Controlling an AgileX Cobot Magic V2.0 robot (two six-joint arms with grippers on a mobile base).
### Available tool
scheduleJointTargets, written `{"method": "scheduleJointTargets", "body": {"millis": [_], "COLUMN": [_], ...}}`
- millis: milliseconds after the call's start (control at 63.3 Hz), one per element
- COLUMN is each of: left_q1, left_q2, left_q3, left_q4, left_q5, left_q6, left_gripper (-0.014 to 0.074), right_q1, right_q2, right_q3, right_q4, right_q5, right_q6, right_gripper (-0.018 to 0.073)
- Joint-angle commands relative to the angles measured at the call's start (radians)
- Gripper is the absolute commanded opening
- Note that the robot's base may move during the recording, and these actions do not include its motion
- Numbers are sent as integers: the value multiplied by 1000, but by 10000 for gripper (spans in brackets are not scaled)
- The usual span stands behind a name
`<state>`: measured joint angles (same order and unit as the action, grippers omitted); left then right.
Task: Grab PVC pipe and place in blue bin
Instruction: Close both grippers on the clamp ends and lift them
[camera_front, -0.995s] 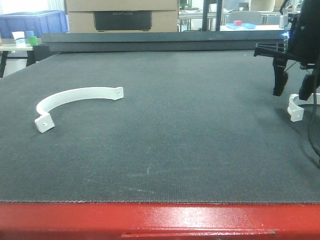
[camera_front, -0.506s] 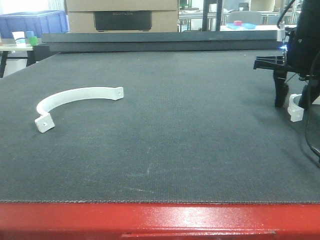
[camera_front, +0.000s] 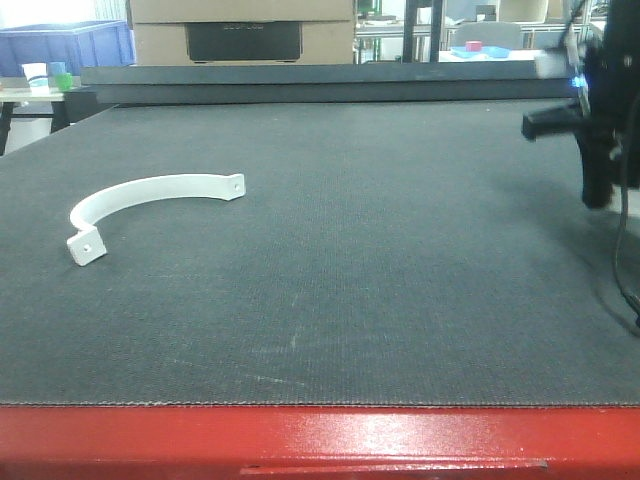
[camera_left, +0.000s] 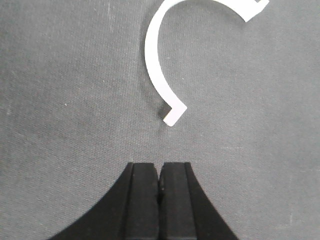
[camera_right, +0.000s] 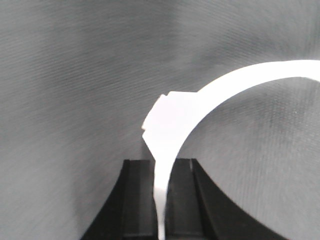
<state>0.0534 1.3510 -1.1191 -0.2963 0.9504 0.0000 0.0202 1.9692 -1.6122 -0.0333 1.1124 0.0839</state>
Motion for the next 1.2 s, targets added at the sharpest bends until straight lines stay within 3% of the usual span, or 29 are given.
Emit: {"method": "scheduleJointTargets", "body": {"millis": [0,284,648,885,995,1185], "left_q1": [-1,-3,-130,-141,-141,-141], "left_q2": [17,188,449,567,589,623], "left_q3": [-37,-242,-464,-516,-516,-516], "left_q4": [12,38,173,233,239,211], "left_q5": [27,128,140,134,125,89], "left_q6": [0,0,-23,-38,-38,-40], "left_gripper": [-111,-111,-111,-108,-28,247], "right_q1": [24,73,73,73,73,73], "right_q2": [-68,-161,-194,-194,-194,-194], "right_q3": [-2,-2,0,0,0,0], "right_q4": [15,63,58,58,58,58], "right_q5": [10,23,10,2,-6,-15], "right_q6": [-36,-36,-36,-36,-36,-36], "right_gripper": [-167,-167,-167,-167,-167,-167]}}
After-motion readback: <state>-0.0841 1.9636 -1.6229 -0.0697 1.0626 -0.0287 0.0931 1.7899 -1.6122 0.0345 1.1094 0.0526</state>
